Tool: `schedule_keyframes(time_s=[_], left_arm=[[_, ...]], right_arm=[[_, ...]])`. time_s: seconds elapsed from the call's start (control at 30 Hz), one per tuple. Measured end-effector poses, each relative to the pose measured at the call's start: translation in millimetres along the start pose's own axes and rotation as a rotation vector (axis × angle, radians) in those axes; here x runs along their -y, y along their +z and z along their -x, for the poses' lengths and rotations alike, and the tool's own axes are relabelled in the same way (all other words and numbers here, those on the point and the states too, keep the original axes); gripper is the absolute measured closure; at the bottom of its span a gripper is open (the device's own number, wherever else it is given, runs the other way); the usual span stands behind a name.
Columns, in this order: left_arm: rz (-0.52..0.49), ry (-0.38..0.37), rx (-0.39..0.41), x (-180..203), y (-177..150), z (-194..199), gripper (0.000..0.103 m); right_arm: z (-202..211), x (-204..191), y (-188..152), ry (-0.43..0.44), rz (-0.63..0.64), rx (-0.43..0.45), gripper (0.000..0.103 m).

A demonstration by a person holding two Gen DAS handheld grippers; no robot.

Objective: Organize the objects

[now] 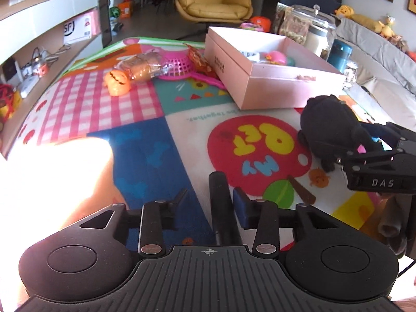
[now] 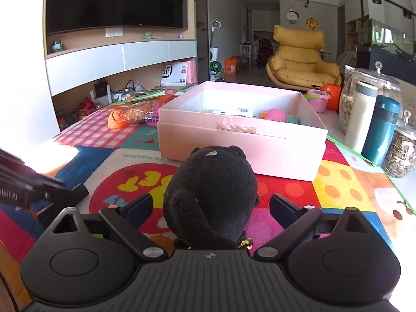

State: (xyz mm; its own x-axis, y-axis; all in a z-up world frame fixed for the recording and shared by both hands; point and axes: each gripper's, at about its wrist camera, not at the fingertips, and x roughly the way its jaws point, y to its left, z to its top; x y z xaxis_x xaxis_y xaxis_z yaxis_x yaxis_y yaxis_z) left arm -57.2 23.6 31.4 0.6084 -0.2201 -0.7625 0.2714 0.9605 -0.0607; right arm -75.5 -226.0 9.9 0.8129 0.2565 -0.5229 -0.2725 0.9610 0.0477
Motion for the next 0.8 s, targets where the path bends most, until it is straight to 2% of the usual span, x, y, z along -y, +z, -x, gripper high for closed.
schedule_keyframes(time_s=[0.1, 0.17, 0.23, 0.27, 0.3, 0.37, 0.4, 0.43, 0.57, 0.67, 0.73, 0.8], left_arm=[[-0.07, 0.024, 0.015, 10.5, -5.6, -0.3, 0.059], [-0.071, 0.024, 0.025, 12.7, -5.7, -0.8, 0.06], [-0.072, 0.02, 0.042, 14.4, -5.4, -2.4, 0.068], [-0.082, 0.012, 0.052, 16.2, -5.4, -3.3, 0.08], [-0.096, 0.006, 0.06, 18.4, -5.6, -4.0, 0.081], [-0.135, 0.015, 0.08, 23.3, -8.0, -4.1, 0.081], [-0.153, 0.015, 0.088, 25.0, -9.4, -4.1, 0.081], [-0.159, 0.011, 0.092, 25.5, -9.6, -3.9, 0.082], [-0.134, -0.064, 0.089, 21.6, -6.0, -0.7, 0.082], [-0.057, -0.147, 0.09, 13.5, 10.1, 4.1, 0.082], [-0.029, -0.18, 0.13, 12.8, 31.5, 10.6, 0.082], [-0.031, -0.198, 0.203, 18.7, 60.4, 19.3, 0.082]], right_arm=[[-3.2, -2.1, 0.7, -0.004, 0.005, -0.011, 0.005], [-4.8, -4.6, 1.2, -0.004, 0.014, -0.015, 0.005], [-8.6, -8.0, 3.3, -0.004, 0.032, -0.027, 0.005], [-10.8, -9.8, 5.1, -0.014, 0.048, -0.024, 0.005], [-14.0, -12.6, 7.4, -0.039, 0.072, -0.019, 0.005], [-22.5, -16.1, 12.2, -0.08, 0.111, -0.034, 0.013], [-26.5, -16.1, 15.0, -0.076, 0.113, -0.063, 0.029], [-27.0, -15.7, 17.2, -0.07, 0.105, -0.082, 0.033], [-4.3, -19.2, 17.8, -0.019, 0.121, -0.079, 0.034], [19.7, -18.2, 15.4, 0.017, 0.106, -0.069, 0.034], [31.6, -16.4, 14.8, 0.026, 0.092, -0.062, 0.033], [39.2, -17.1, 15.7, 0.018, 0.088, -0.051, 0.033]])
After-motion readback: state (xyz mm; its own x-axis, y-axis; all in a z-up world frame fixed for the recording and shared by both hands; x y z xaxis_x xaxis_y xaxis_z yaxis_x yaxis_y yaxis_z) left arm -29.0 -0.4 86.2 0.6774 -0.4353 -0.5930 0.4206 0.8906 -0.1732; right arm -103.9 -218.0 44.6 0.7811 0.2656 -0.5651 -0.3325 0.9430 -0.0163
